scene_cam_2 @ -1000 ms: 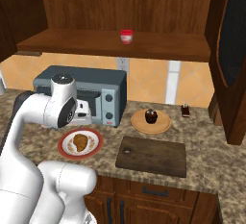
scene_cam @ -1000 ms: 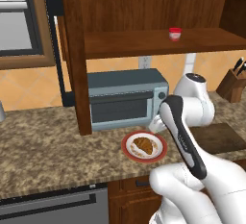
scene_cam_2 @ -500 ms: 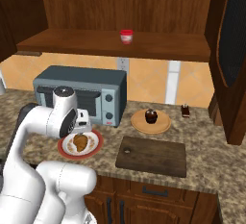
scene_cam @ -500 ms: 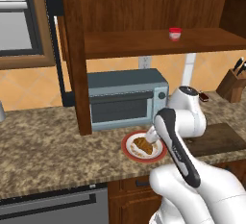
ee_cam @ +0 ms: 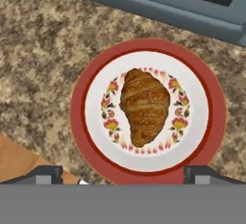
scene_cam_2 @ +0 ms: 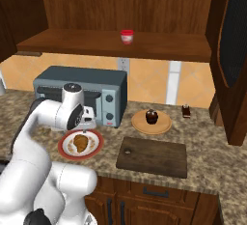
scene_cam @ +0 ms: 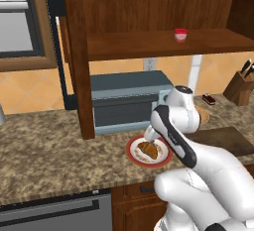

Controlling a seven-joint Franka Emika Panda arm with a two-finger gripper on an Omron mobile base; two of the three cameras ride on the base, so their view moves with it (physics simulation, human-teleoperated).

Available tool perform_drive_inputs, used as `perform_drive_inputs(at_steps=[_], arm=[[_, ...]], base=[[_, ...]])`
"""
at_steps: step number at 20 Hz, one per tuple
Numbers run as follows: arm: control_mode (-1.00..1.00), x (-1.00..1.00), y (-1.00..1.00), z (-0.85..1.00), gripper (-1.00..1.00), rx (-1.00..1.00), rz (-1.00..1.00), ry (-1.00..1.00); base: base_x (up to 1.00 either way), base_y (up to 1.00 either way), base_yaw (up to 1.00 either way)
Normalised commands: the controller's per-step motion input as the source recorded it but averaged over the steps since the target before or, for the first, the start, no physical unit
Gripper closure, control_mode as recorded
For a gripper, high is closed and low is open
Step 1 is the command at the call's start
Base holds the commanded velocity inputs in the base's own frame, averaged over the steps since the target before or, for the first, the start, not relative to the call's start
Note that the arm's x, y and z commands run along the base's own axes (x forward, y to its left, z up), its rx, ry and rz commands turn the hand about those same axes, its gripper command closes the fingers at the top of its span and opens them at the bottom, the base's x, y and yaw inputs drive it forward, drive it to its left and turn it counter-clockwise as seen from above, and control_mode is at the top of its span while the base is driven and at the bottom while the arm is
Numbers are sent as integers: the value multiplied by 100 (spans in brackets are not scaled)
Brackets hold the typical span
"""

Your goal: From the different types of pastries on the counter, select a croissant and place it on the cutting board. Then retrieve a jar of jam from the cabinet and place it alongside the croissant on the cutting board.

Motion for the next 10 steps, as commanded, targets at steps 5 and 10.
perform_drive_inputs(at_steps=[5, 10], arm=[[-100, 41, 0, -34, -100, -4, 0, 0], [-100, 5, 3, -38, -100, -3, 2, 0]], base=[[0, 0, 0], [0, 0, 0]])
